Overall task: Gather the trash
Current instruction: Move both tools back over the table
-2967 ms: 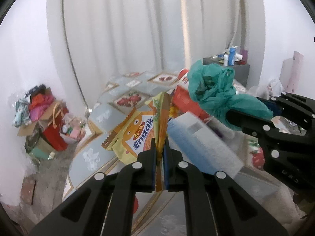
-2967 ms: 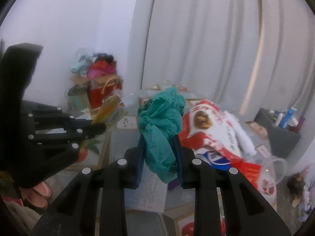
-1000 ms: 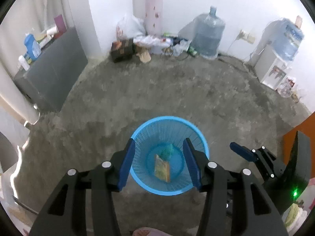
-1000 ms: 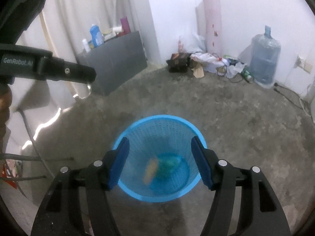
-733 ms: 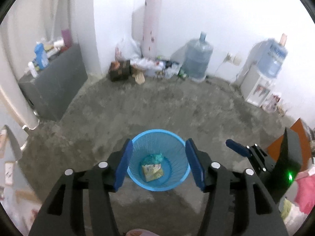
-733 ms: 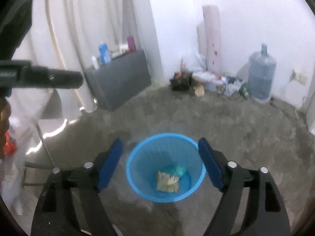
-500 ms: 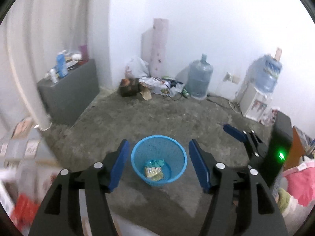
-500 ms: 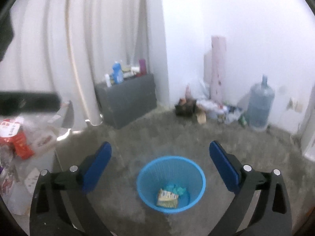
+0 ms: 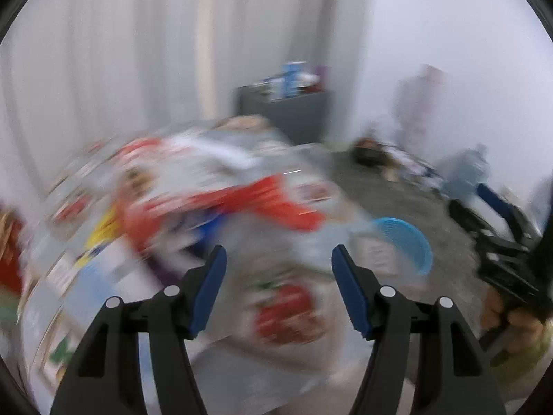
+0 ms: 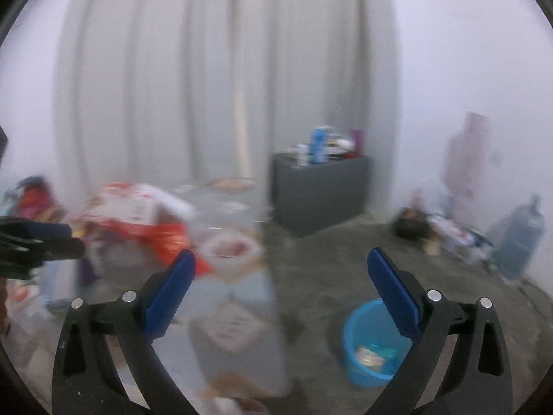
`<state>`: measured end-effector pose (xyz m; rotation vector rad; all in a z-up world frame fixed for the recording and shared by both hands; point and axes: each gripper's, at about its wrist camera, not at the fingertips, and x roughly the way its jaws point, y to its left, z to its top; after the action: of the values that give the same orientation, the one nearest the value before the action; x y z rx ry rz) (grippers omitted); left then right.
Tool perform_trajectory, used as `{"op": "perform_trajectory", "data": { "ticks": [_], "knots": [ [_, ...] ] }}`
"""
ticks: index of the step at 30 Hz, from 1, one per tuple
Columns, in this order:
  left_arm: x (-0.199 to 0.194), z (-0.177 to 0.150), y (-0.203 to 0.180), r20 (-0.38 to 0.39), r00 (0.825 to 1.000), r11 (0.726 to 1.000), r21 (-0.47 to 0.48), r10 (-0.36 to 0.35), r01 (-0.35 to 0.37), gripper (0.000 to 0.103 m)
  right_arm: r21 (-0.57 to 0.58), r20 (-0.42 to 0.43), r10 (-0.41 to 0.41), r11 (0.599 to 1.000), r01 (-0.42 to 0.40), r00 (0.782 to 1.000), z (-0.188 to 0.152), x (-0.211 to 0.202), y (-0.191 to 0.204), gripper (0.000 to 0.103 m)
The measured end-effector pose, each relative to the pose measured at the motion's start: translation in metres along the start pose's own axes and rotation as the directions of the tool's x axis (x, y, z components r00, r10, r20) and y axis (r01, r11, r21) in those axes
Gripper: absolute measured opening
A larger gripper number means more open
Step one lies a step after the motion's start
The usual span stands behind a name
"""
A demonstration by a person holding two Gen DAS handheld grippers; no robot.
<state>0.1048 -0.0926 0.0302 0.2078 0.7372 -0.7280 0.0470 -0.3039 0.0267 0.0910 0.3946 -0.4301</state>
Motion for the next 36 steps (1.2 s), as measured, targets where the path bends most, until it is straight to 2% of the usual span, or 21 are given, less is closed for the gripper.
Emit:
{"op": "perform_trajectory", "data": {
  "ticks": [4,7,11,15,28,36],
  "knots": [
    [-0.003,-0.011,0.054,-0.020,0.992,0.983,-0.126,0.128,-0.130,0.065,-0.073,-0.030,0.127,0.989,-0.129,0.991,0.008,0.026,0.048,0.095],
    [0.002,-0.019,0.075,-0.037,0.983,0.967,-0.177,0.177,-0.181,0.072,-0.117,-0.063,0.183,0.975,-0.189,0.981,0.007,0.043,0.084,0.095],
    [0.010,-0.026,0.095,-0.073,0.978,0.954,-0.217,0.198,-0.209,0.075,-0.151,-0.104,0.225,0.959,-0.239,0.969,0.002,0.061,0.113,0.095],
    [0.024,-0.027,0.104,-0.090,0.976,0.948,-0.236,0.200,-0.216,0.075,-0.147,-0.124,0.230,0.958,-0.247,0.965,0.000,0.069,0.117,0.095],
    [0.013,-0.010,0.102,0.031,0.980,0.959,-0.214,0.197,-0.186,0.075,-0.114,-0.104,0.193,0.972,-0.205,0.976,0.004,0.067,0.098,0.095],
    [0.002,-0.015,0.090,0.040,0.982,0.969,-0.177,0.182,-0.173,0.075,-0.098,-0.092,0.160,0.981,-0.169,0.983,0.002,0.055,0.088,0.095]
  ]
}}
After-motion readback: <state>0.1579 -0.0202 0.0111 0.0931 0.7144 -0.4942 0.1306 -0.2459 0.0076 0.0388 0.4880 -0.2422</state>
